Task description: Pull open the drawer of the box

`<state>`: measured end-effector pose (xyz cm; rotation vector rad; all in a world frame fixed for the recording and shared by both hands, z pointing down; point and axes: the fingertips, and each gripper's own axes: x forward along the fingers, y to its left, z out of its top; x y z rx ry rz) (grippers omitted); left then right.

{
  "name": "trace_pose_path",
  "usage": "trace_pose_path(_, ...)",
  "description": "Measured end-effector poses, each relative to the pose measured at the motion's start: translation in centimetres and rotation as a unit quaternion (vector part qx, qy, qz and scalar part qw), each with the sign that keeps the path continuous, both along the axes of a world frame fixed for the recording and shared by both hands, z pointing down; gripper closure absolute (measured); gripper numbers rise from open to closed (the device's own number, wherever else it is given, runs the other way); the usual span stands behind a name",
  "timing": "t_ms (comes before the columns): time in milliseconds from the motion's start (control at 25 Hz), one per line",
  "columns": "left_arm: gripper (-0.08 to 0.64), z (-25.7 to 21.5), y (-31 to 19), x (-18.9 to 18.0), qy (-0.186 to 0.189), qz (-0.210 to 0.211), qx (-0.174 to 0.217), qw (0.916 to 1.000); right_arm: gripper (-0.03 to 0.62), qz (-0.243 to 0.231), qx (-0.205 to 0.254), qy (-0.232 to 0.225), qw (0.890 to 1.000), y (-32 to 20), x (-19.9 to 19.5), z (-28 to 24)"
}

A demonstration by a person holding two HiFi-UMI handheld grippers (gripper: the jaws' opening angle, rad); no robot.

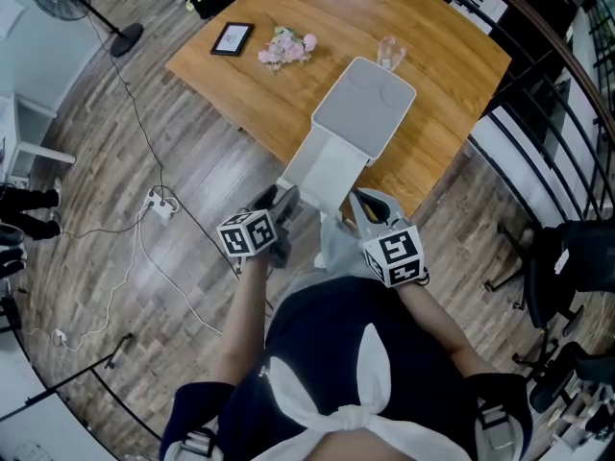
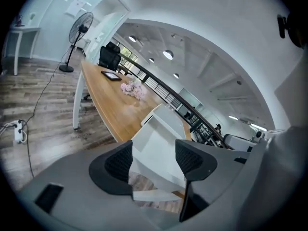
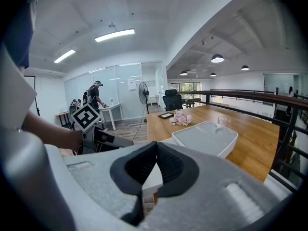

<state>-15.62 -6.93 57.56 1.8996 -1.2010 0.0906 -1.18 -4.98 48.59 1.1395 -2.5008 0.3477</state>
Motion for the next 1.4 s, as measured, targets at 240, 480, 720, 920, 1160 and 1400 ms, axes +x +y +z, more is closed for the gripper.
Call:
trace_pose_path(240,0.284,-3.9,-0.1,1.4,-0.059,0.017,0.066,0.9959,0.594,0.0,0.005,-0.003,1.0,0.4,0.1,-0.7)
trace_pose_path(480,0.39,-6.8,0.0,3.3,-0.106,0.048,0.124,0.9855,0.594,0.002,0.008,-0.005,1.0,0.3,0.1,-0.9)
trace_pose_path(720,0.516,-8.2,0.5,4.5,-0.159,0.062,0.178,0.9692,0.594,-0.001,0.009,-0.009,1.0,0.6,0.1,-1.0)
trace_pose_path(920,0.541,-8.7,0.8,5.9,-0.153,0.085,0.198,0.9644,0.595,-0.002,0.006,-0.008,1.0,0.6,0.3,-0.8)
trace_pose_path(1160,0.543,-8.5,1.5,7.7,-0.165,0.118,0.198,0.959,0.595,-0.004,-0.002,-0.003,1.0,1.1,0.6,-0.5)
trace_pose_path(1400,0.542,-8.2,1.3,8.4,-0.163,0.125,0.203,0.9575,0.595,-0.006,-0.005,-0.001,1.0,1.0,0.6,-0.2)
